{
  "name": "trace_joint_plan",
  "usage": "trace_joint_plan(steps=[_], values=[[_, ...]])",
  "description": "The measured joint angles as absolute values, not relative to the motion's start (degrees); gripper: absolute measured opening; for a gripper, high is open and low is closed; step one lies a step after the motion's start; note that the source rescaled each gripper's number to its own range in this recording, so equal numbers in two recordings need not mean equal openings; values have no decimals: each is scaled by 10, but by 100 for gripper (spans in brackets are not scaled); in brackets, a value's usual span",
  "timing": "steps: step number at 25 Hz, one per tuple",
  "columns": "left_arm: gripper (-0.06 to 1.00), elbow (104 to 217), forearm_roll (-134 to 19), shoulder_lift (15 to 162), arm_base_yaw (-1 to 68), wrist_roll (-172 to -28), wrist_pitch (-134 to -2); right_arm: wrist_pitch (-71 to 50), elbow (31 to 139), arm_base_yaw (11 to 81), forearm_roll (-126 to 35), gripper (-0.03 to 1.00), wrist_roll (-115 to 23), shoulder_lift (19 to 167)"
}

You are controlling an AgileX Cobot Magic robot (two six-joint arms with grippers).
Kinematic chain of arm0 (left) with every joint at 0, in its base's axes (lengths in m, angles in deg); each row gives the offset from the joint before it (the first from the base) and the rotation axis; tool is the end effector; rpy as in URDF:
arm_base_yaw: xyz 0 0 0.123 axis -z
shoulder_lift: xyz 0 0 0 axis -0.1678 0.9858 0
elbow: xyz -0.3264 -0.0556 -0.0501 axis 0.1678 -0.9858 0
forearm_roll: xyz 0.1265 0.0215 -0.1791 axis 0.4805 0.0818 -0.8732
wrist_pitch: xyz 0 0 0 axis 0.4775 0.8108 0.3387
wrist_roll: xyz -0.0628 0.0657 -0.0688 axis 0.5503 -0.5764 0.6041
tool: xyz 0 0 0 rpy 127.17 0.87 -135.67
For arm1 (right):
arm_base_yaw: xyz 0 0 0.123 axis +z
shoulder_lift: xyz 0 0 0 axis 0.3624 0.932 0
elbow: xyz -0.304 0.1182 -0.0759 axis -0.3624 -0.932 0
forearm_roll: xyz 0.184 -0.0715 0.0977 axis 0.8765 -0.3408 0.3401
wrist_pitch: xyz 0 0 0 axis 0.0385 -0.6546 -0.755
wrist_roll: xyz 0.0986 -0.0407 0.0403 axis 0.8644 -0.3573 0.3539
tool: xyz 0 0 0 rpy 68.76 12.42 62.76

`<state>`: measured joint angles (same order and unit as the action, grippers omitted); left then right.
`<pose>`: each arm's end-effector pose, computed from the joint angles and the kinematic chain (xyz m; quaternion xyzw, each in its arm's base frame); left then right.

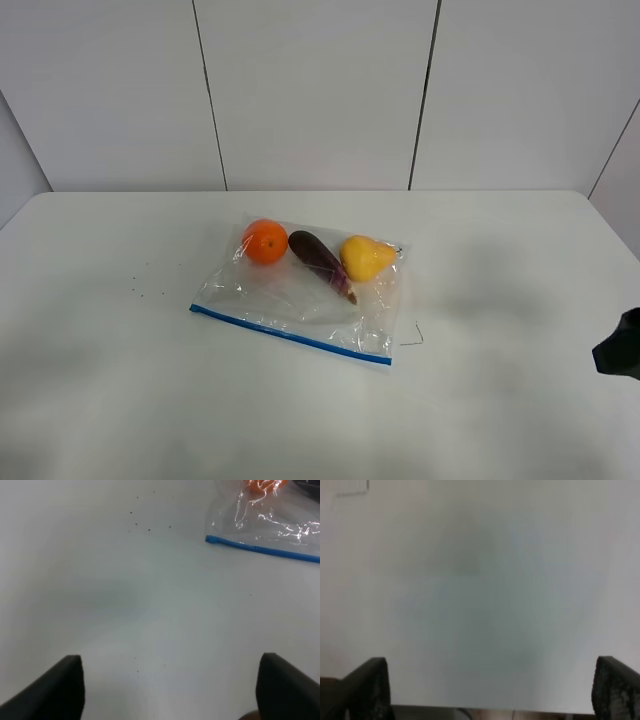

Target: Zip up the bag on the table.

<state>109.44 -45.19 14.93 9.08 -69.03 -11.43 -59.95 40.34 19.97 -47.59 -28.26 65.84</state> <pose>-0.0627 -0.0028 0.2504 0.0190 0.8515 0.0065 0.5239 0.0674 0.0084 0.2906 -0.0187 0.9734 0.0350 0.2258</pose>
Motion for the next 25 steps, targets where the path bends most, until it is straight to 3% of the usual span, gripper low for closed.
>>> trace_joint_plan(steps=[11, 25], values=[[100, 1094, -452, 149, 91, -690, -114, -599, 336, 200, -478, 90, -283, 410], [100, 1094, -452, 149, 91, -690, -114, -600, 336, 204, -478, 90, -283, 254]])
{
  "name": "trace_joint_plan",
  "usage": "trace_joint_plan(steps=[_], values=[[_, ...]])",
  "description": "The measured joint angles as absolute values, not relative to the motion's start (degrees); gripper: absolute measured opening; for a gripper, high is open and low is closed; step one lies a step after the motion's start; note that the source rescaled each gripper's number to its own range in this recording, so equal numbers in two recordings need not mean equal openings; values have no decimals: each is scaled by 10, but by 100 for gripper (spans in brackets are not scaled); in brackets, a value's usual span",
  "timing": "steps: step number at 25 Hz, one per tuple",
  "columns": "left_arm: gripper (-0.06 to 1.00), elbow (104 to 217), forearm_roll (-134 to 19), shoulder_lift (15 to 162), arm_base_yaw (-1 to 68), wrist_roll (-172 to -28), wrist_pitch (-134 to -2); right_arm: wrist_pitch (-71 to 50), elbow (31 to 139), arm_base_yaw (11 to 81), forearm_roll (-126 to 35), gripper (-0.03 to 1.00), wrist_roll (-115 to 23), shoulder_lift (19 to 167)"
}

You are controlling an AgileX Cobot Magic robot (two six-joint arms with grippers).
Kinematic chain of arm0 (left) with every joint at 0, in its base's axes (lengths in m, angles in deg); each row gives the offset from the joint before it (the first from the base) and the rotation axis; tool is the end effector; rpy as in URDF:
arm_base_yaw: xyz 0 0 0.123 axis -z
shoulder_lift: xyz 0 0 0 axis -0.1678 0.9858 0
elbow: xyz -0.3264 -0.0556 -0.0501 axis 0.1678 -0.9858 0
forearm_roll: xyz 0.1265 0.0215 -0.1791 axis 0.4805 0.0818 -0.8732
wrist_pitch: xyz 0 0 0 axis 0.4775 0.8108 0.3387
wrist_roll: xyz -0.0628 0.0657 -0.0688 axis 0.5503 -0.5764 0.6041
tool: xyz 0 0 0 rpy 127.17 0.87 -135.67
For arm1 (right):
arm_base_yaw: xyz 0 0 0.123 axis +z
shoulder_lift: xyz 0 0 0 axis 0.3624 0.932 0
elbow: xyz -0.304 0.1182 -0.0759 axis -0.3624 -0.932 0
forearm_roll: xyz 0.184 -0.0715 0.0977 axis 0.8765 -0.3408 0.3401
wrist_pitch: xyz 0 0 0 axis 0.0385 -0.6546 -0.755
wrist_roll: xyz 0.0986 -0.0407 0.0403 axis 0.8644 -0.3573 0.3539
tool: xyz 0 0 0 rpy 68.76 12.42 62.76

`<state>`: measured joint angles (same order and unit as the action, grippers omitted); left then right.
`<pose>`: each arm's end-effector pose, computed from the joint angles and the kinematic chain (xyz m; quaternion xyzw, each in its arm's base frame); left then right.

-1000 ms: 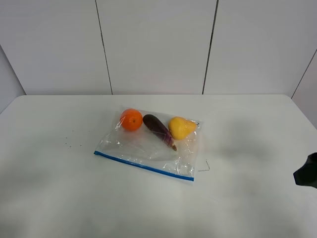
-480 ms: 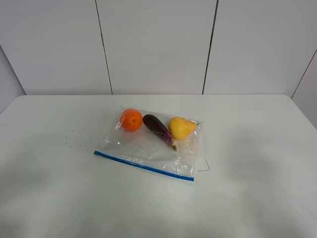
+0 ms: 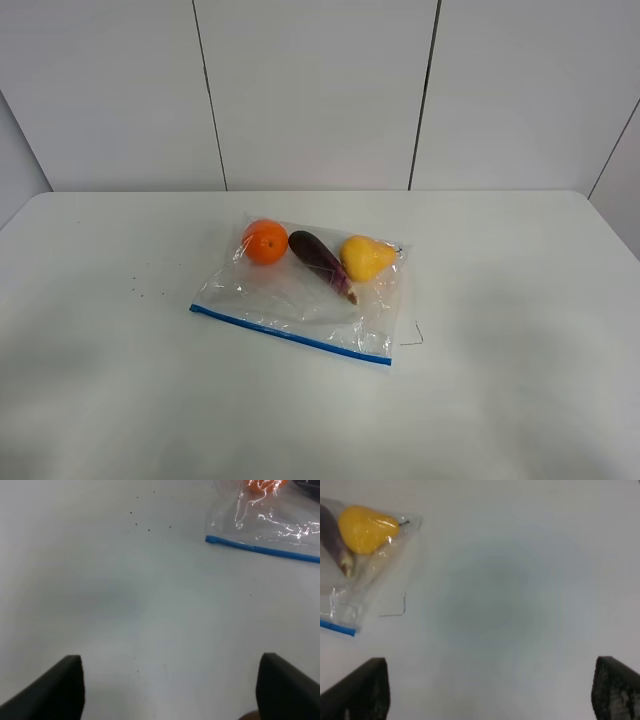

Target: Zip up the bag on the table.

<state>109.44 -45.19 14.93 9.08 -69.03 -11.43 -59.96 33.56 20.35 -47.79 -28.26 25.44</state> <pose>-0.0627 -0.0028 0.2504 0.0190 0.8515 0.0065 0.5239 -0.0474 0.0103 0.2616 -0.0325 0.8667 0.0217 0.4972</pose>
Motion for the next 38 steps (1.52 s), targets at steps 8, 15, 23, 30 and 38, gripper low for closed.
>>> trace_joint_plan(steps=[8, 15, 23, 30, 38], values=[[100, 1094, -452, 149, 91, -690, -114, -600, 336, 206, -480, 90, -282, 195], [100, 1094, -452, 149, 91, -690, -114, -600, 336, 206, -480, 90, -282, 194], [100, 1094, -452, 149, 91, -690, -114, -600, 336, 206, -480, 90, -282, 194], [100, 1094, -452, 149, 91, -690, -114, -600, 336, 206, -482, 90, -282, 194], [100, 1094, -452, 149, 91, -690, -114, -600, 336, 206, -482, 90, -282, 194]])
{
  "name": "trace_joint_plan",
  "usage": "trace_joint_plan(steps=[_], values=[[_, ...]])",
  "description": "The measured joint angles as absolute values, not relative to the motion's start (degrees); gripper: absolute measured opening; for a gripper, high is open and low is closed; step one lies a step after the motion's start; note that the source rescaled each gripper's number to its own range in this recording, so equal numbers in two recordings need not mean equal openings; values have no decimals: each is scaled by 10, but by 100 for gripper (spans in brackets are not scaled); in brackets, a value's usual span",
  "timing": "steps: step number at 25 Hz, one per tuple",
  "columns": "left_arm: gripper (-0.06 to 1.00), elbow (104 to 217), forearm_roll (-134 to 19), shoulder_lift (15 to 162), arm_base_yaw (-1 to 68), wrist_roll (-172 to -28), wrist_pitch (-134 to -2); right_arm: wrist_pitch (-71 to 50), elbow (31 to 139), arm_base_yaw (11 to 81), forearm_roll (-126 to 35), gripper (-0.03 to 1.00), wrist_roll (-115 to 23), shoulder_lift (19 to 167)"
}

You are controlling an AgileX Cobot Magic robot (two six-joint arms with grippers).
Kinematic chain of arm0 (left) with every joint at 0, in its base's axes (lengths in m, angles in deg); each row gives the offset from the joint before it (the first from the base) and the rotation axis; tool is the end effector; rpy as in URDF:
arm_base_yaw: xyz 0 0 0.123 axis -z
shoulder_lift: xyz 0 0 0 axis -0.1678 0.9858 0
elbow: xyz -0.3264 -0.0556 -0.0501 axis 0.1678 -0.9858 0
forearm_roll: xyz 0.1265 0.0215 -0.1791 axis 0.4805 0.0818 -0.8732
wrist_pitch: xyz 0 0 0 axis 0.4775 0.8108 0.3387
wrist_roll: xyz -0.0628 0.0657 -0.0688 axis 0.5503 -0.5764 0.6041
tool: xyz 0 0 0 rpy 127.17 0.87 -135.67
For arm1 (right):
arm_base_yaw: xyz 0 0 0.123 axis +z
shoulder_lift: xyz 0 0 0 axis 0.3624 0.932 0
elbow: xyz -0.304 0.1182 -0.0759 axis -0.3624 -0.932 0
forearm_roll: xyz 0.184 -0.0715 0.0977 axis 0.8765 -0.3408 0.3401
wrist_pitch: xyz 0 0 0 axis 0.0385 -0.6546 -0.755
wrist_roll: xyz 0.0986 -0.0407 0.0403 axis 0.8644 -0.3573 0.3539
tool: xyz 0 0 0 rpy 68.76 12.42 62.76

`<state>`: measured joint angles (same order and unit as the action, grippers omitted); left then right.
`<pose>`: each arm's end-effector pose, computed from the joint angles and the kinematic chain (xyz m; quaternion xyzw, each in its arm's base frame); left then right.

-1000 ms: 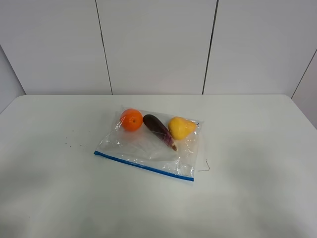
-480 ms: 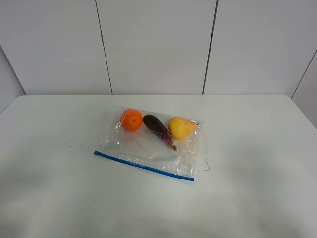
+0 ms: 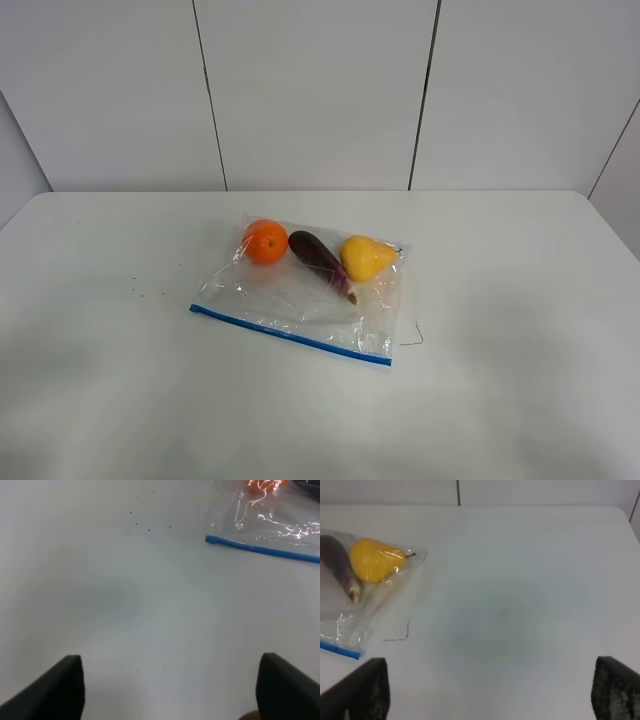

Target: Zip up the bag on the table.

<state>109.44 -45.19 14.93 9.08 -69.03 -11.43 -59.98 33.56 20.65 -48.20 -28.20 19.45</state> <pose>-0.0627 -0.0028 0.2504 0.0190 0.8515 0.0065 0.5239 -0.0617 0.0095 0.2558 -0.0357 0.8398 0.0174 0.5415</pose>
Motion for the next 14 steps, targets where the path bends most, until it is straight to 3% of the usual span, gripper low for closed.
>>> trace_joint_plan(steps=[14], values=[[100, 1094, -452, 149, 91, -690, -114, -600, 336, 206, -482, 90, -282, 194]])
